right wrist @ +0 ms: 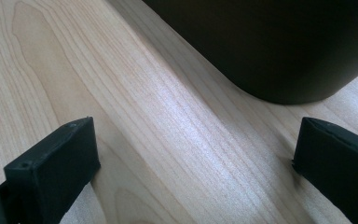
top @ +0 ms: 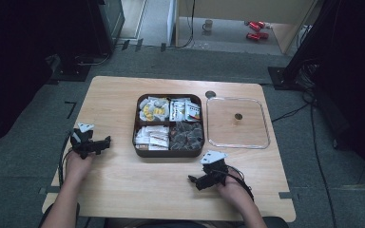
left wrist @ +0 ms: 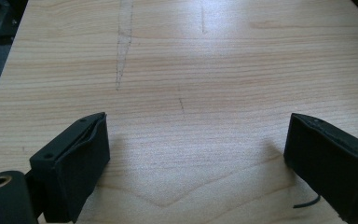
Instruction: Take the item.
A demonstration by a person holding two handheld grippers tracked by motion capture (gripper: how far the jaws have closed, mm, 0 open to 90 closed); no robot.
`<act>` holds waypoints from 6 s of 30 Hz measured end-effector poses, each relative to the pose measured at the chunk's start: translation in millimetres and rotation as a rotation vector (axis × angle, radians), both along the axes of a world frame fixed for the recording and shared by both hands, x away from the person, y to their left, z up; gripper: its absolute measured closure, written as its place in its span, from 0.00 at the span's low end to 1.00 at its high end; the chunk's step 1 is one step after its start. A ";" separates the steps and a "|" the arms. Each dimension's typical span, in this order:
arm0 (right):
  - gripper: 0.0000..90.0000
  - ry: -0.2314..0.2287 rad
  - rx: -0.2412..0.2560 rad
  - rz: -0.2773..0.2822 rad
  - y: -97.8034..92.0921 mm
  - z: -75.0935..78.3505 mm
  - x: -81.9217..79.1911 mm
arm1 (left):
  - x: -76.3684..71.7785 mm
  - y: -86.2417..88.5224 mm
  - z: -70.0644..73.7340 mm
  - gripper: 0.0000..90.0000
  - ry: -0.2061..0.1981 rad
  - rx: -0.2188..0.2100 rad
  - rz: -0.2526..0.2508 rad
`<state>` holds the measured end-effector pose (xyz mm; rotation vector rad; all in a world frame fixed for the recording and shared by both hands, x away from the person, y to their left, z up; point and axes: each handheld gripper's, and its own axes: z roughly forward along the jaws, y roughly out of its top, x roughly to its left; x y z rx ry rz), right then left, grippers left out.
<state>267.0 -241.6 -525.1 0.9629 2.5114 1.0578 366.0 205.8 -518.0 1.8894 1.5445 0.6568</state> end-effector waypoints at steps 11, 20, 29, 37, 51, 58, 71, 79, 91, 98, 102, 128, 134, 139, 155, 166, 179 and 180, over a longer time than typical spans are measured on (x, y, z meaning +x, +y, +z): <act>0.00 0.000 0.000 0.001 0.0 0.0 0.1 | -0.2 -0.5 -0.1 0.08 -0.001 -0.001 0.001; 0.00 -0.001 0.001 0.003 0.1 -0.1 0.4 | -1.2 -0.6 0.1 0.08 0.002 0.000 -0.008; 0.00 -0.001 0.001 0.000 0.2 -0.1 0.1 | -0.7 1.7 1.2 0.08 0.012 0.002 -0.057; 0.00 -0.001 0.001 0.001 0.1 -0.1 0.1 | 0.0 0.5 6.2 0.20 0.036 0.005 -0.085; 0.00 -0.001 0.001 0.000 0.2 -0.1 0.1 | 0.9 -8.3 19.6 0.37 0.048 -0.045 -0.183; 0.00 -0.001 0.001 0.000 0.1 -0.1 0.1 | 1.5 -16.6 23.8 0.44 0.075 -0.031 -0.240; 0.00 -0.001 0.000 0.001 0.1 0.0 0.1 | -0.6 -28.7 39.2 0.48 0.042 -0.073 -0.309; 0.00 0.000 0.000 0.000 0.1 0.0 0.1 | -2.3 -35.8 47.7 0.52 0.045 -0.098 -0.331; 0.00 0.000 0.000 0.001 0.2 0.0 0.2 | -4.0 -49.5 65.0 0.57 0.019 -0.143 -0.400; 0.00 -0.001 0.000 0.001 0.1 -0.1 0.2 | -3.5 -55.1 72.8 0.60 0.009 -0.152 -0.424; 0.00 -0.001 0.000 0.001 0.2 -0.1 0.2 | -2.6 -60.8 76.0 0.61 0.008 -0.149 -0.445; 0.00 -0.001 0.000 -0.006 0.2 -0.1 -0.6 | 12.5 -108.2 66.1 0.67 0.004 -0.092 -0.578; 0.00 -0.001 0.000 -0.007 0.2 -0.1 -0.7 | 15.0 -112.2 60.4 0.67 0.018 -0.077 -0.583; 0.00 -0.002 0.001 -0.009 0.3 -0.2 -0.8 | 18.6 -116.0 55.9 0.66 0.013 -0.070 -0.585; 0.00 -0.002 0.001 -0.010 0.3 -0.2 -0.9 | 26.2 -125.9 45.2 0.66 0.018 -0.031 -0.612; 0.00 -0.002 0.001 -0.013 0.4 -0.2 -1.2 | 31.3 -126.7 46.1 0.66 0.013 -0.028 -0.607; 0.00 -0.002 0.001 -0.017 0.4 -0.2 -1.6 | 41.7 -139.7 40.8 0.81 0.018 0.017 -0.609; 0.00 -0.002 0.001 -0.018 0.5 -0.2 -1.6 | 42.1 -140.0 40.8 0.82 0.015 0.013 -0.611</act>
